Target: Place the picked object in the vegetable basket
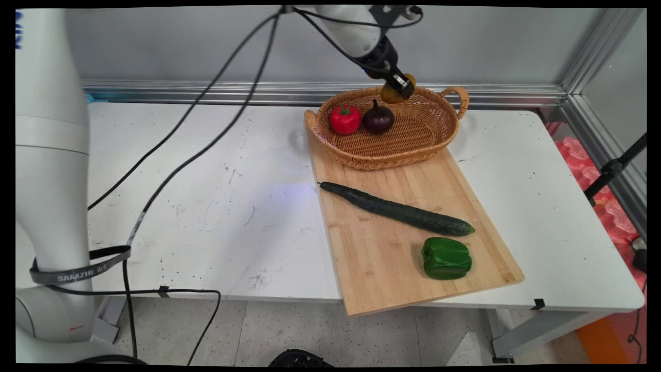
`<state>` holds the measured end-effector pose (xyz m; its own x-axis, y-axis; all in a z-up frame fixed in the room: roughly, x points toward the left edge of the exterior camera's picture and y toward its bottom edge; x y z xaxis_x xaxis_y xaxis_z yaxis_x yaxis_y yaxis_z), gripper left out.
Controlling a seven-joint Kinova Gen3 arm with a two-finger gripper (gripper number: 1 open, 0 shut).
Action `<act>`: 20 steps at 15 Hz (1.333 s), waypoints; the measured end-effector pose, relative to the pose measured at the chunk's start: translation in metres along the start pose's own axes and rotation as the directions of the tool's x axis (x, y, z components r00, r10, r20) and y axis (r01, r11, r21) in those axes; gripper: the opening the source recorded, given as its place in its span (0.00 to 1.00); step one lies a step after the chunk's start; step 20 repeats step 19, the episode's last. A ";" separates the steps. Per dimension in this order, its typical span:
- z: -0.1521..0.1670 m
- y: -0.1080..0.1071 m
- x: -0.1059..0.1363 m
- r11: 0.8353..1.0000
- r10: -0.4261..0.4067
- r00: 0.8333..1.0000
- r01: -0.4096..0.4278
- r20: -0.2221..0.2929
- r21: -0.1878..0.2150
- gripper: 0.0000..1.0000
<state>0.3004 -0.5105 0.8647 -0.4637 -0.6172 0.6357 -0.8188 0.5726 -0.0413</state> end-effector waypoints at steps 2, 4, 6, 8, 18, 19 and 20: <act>0.017 0.001 0.005 1.000 -0.005 1.000 0.005 0.005 -0.002 0.00; 0.033 0.001 0.009 1.000 -0.011 1.000 0.011 0.011 -0.004 0.00; 0.049 0.001 0.012 1.000 -0.015 1.000 0.015 0.017 -0.007 0.00; 0.070 0.001 0.015 1.000 -0.021 0.999 0.022 0.028 -0.012 0.00; 0.121 -0.003 0.020 0.999 -0.021 0.997 0.024 0.069 -0.032 1.00; 0.120 -0.004 0.021 0.999 -0.017 0.998 0.019 0.067 -0.034 1.00; 0.120 -0.004 0.021 0.999 -0.017 0.998 0.019 0.067 -0.034 1.00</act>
